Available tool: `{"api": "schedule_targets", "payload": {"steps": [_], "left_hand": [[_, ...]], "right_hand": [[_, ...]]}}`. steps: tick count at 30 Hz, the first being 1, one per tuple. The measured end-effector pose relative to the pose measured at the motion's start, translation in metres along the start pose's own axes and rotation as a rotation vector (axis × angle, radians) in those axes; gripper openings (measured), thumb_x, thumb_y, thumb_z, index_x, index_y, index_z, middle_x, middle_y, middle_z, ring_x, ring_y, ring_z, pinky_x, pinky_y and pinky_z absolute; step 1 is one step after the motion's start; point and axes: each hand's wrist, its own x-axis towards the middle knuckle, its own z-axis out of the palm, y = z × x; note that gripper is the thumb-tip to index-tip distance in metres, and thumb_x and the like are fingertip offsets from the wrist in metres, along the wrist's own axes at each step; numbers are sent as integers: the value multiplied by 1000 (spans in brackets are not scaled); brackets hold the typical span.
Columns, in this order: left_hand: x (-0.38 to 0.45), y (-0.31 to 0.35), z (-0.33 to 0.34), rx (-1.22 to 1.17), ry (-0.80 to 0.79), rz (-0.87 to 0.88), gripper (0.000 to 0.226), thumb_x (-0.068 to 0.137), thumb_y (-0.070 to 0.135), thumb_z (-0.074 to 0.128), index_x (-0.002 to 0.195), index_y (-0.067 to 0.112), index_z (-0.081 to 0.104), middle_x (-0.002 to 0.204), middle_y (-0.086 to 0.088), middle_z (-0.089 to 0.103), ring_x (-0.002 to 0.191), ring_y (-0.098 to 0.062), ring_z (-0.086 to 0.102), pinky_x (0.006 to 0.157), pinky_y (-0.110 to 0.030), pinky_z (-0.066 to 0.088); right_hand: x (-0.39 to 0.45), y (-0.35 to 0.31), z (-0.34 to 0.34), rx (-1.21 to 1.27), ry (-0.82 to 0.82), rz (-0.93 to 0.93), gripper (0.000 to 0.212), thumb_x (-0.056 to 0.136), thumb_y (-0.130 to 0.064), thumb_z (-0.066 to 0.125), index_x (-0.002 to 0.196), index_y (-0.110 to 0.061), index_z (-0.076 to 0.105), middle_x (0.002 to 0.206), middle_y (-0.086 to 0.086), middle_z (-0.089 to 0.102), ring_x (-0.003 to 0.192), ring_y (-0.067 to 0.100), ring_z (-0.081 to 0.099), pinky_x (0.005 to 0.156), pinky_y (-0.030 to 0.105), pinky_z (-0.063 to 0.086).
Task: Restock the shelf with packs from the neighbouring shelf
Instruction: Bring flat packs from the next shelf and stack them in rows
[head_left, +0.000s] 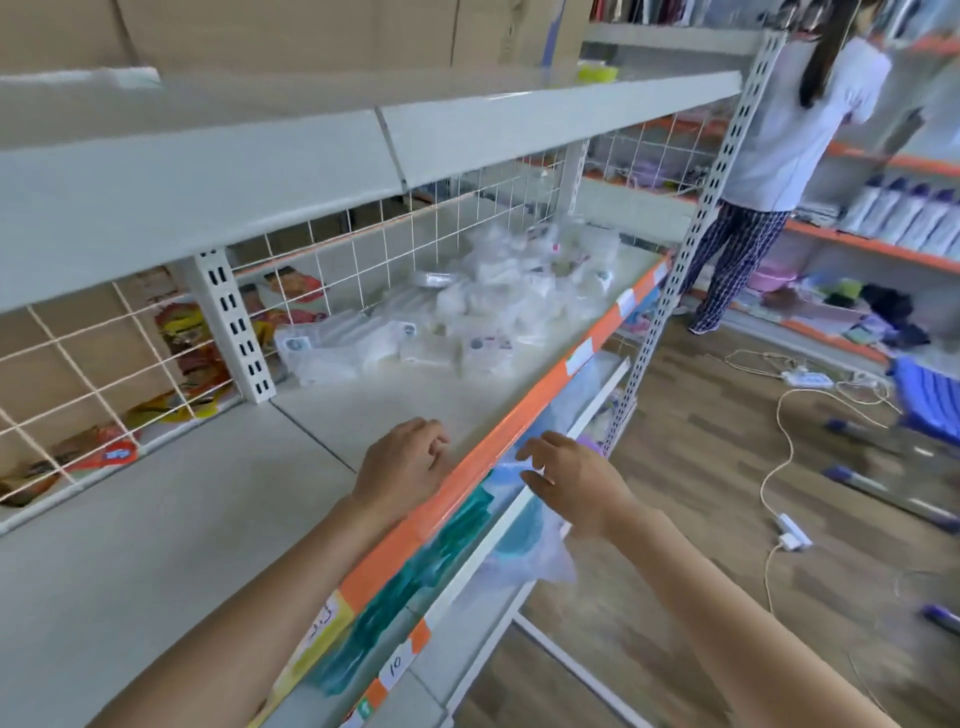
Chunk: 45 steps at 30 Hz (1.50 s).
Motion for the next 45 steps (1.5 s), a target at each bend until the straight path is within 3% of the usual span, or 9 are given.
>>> {"api": "schedule_targets", "payload": {"steps": [8, 15, 20, 24, 28, 31, 34, 38, 45], "left_hand": [[94, -24, 28, 131, -80, -90, 38, 87, 12, 48, 124, 2, 48, 132, -11, 42, 123, -25, 38, 95, -36, 39], [148, -26, 27, 274, -303, -312, 61, 95, 17, 37, 147, 6, 8, 156, -4, -6, 143, -23, 1, 113, -36, 19], [159, -14, 31, 476, -353, -367, 66, 93, 33, 42, 146, 8, 13, 153, -5, 13, 135, -34, 15, 104, -40, 30], [150, -11, 35, 502, -260, -424, 60, 86, 49, 51, 130, 11, 40, 131, -6, 36, 119, -28, 30, 93, -36, 33], [124, -8, 40, 443, -187, -526, 64, 78, 59, 56, 128, 19, 44, 121, -1, 40, 113, -25, 31, 91, -35, 33], [98, 1, 44, 261, -65, -659, 65, 77, 54, 62, 132, 25, 41, 119, -2, 36, 113, -24, 30, 95, -39, 33], [71, 16, 42, 95, 213, -715, 67, 77, 44, 69, 133, 22, 41, 119, -3, 32, 113, -21, 30, 101, -37, 34], [38, 40, 32, 138, 450, -777, 66, 70, 38, 76, 127, 21, 48, 114, -2, 33, 112, -18, 30, 97, -27, 33], [-37, 71, 24, 248, 607, -1002, 64, 65, 27, 81, 121, 14, 54, 113, -8, 42, 106, -24, 35, 88, -26, 34]], "right_hand": [[73, 33, 5, 83, 10, -45, 27, 91, -20, 52, 117, -15, 57, 111, 2, 55, 99, 19, 57, 79, 34, 47], [149, 70, -11, 38, 0, -151, 40, 89, -22, 55, 127, -10, 49, 122, 7, 50, 115, 25, 44, 90, 36, 42], [193, 80, -7, -35, -84, -237, 56, 90, -33, 54, 139, -16, 35, 140, 4, 36, 129, 22, 30, 102, 34, 33], [211, 85, 3, -134, -110, -264, 64, 89, -42, 53, 140, -14, 26, 143, 7, 26, 131, 25, 22, 104, 36, 31], [221, 90, 5, -164, -88, -282, 65, 84, -49, 57, 133, -12, 35, 129, 12, 30, 121, 29, 27, 100, 35, 32], [220, 91, 8, -49, -69, -360, 65, 75, -46, 66, 122, -9, 42, 121, 11, 33, 114, 29, 33, 95, 35, 35], [213, 83, 14, 155, -66, -489, 62, 68, -34, 72, 115, -5, 44, 114, 11, 38, 105, 28, 37, 91, 35, 37], [195, 59, 25, 255, -118, -655, 60, 66, -30, 72, 112, -4, 45, 108, 9, 43, 98, 24, 39, 84, 33, 37], [160, 11, 50, 356, -238, -968, 59, 62, -25, 77, 107, -1, 48, 103, 13, 46, 93, 27, 43, 78, 37, 43]]}}
